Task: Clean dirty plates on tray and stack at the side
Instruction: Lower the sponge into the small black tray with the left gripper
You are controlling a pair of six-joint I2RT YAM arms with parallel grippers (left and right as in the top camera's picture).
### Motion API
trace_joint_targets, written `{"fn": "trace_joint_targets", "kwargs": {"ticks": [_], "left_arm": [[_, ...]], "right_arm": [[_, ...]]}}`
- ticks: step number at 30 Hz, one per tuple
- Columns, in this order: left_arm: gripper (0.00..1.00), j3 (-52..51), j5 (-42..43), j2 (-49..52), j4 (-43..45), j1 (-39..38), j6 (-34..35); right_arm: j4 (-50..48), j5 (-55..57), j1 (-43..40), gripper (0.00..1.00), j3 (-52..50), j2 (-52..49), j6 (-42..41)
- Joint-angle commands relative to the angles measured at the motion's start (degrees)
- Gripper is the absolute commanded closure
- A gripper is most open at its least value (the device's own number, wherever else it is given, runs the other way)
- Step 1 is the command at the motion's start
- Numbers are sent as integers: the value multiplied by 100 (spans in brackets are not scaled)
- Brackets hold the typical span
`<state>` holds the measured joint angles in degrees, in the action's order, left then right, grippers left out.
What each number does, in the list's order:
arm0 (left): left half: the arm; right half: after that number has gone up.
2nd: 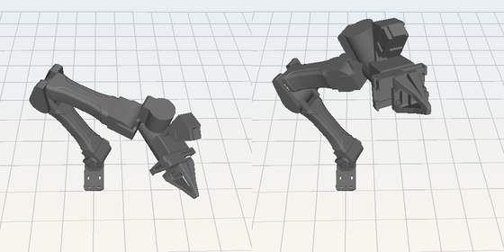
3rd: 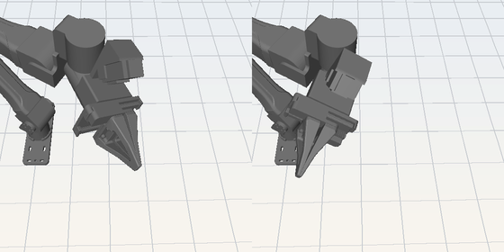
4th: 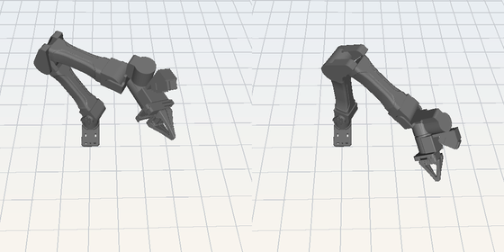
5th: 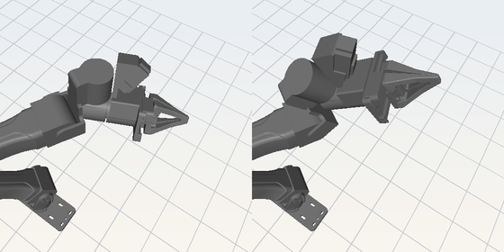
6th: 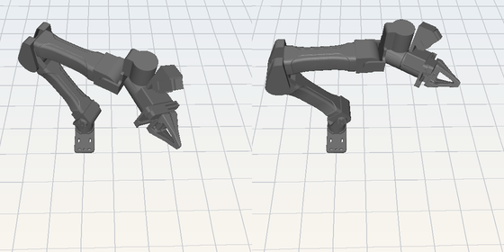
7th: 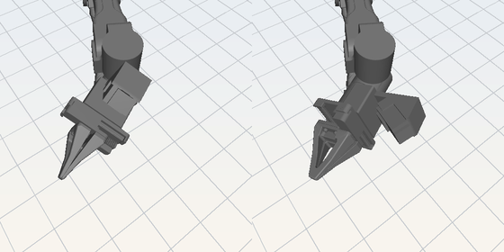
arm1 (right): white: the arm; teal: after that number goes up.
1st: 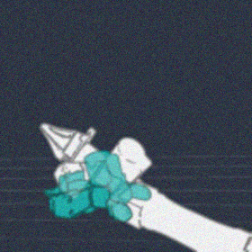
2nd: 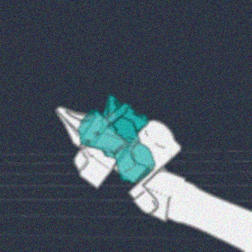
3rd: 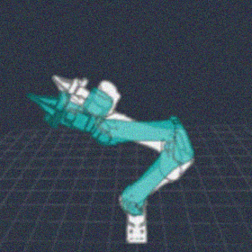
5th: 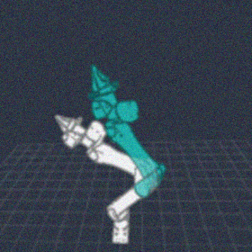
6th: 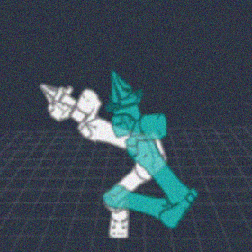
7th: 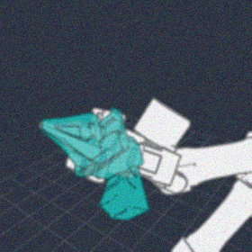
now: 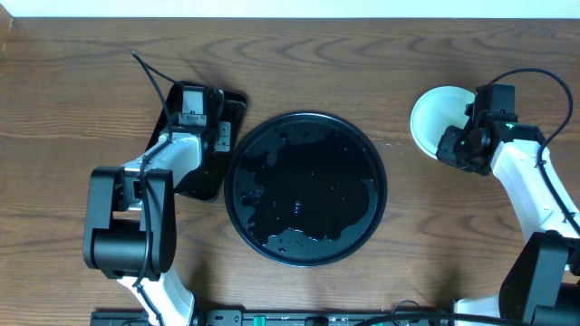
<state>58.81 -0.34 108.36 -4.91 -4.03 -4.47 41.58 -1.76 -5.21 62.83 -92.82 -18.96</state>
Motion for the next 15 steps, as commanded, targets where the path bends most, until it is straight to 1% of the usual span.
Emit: {"fn": "trace_joint_targets", "kwargs": {"ticks": [1, 7, 9, 12, 13, 15], "left_arm": [[44, -59, -74, -341, -116, 52, 46], [31, -44, -7, -1300, -208, 46, 50], [28, -44, -7, -1491, -337, 39, 50], [27, -44, 94, -1716, -695, 42, 50], [25, -44, 203, -1755, -820, 42, 50], [22, -44, 391, -1792, -1060, 42, 52]], "right_arm": [[-26, -22, 42, 86, 35, -9, 66], [-50, -24, 44, 81, 35, -9, 164], [-66, -24, 44, 78, 35, -9, 247], [-122, -122, 48, 74, 35, -9, 511], [-181, -243, 52, 70, 35, -9, 678], [-345, -501, 90, 59, 35, -9, 977]]}}
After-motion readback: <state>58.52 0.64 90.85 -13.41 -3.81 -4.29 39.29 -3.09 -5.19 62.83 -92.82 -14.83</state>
